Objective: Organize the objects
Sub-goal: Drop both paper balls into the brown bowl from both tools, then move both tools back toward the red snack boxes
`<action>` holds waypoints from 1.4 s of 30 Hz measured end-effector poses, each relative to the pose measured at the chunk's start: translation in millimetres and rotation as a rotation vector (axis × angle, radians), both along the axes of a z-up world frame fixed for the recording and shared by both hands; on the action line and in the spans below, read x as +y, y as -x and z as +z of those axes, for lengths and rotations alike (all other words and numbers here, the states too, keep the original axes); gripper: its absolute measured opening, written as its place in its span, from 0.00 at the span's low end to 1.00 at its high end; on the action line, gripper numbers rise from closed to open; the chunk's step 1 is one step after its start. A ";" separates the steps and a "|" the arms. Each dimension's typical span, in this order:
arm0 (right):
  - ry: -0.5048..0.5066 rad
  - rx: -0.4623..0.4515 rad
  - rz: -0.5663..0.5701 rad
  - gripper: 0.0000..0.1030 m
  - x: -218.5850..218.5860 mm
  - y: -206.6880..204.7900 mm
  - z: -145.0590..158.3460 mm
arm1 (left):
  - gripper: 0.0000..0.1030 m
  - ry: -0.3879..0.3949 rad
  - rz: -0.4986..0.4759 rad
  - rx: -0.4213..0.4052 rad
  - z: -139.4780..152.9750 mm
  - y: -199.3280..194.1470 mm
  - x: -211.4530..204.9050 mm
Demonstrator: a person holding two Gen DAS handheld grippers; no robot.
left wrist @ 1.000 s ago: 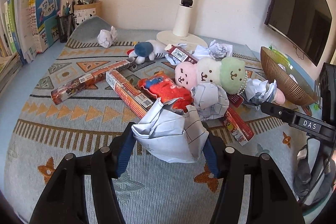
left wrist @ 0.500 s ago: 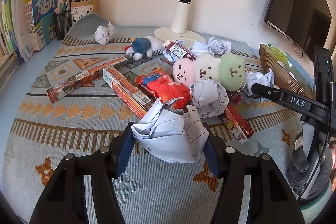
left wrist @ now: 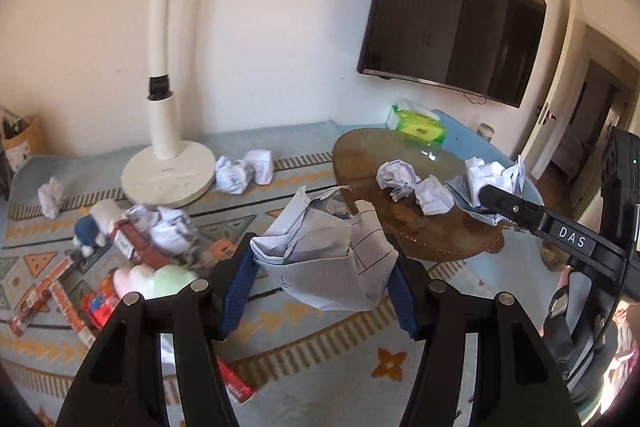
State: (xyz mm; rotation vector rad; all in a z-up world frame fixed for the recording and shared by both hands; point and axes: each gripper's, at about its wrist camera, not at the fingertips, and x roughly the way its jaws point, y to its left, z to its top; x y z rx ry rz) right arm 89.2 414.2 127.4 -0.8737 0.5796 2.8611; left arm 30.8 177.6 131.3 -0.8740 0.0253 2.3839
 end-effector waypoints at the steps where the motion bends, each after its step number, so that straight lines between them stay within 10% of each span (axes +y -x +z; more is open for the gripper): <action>1: 0.005 -0.017 -0.013 0.53 9.3 3.2 -2.2 | 0.56 -0.005 -0.022 -0.009 1.4 6.9 17.8; 8: 0.087 -0.051 -0.059 0.75 49.8 18.9 -18.2 | 0.69 -0.048 -0.126 -0.050 -6.0 40.4 102.7; 15: 0.075 -0.033 -0.068 0.75 56.7 3.4 -22.2 | 0.83 -0.102 -0.104 -0.160 -17.0 58.8 88.9; 27: -0.068 0.059 0.205 0.88 -50.8 -29.8 -25.8 | 0.89 -0.111 0.156 -0.005 8.2 -17.6 -60.9; 32: -0.059 -0.001 0.306 0.88 -96.7 -18.4 -50.2 | 0.96 -0.065 0.389 -0.014 -15.7 -42.6 -159.1; 38: -0.028 -0.080 0.333 0.88 -123.5 -0.8 -80.2 | 0.95 0.175 0.638 0.039 -57.1 -39.8 -223.2; 42: -0.108 -0.091 0.283 0.88 -129.8 3.2 -82.4 | 0.95 0.128 0.661 -0.041 -85.7 -31.3 -247.5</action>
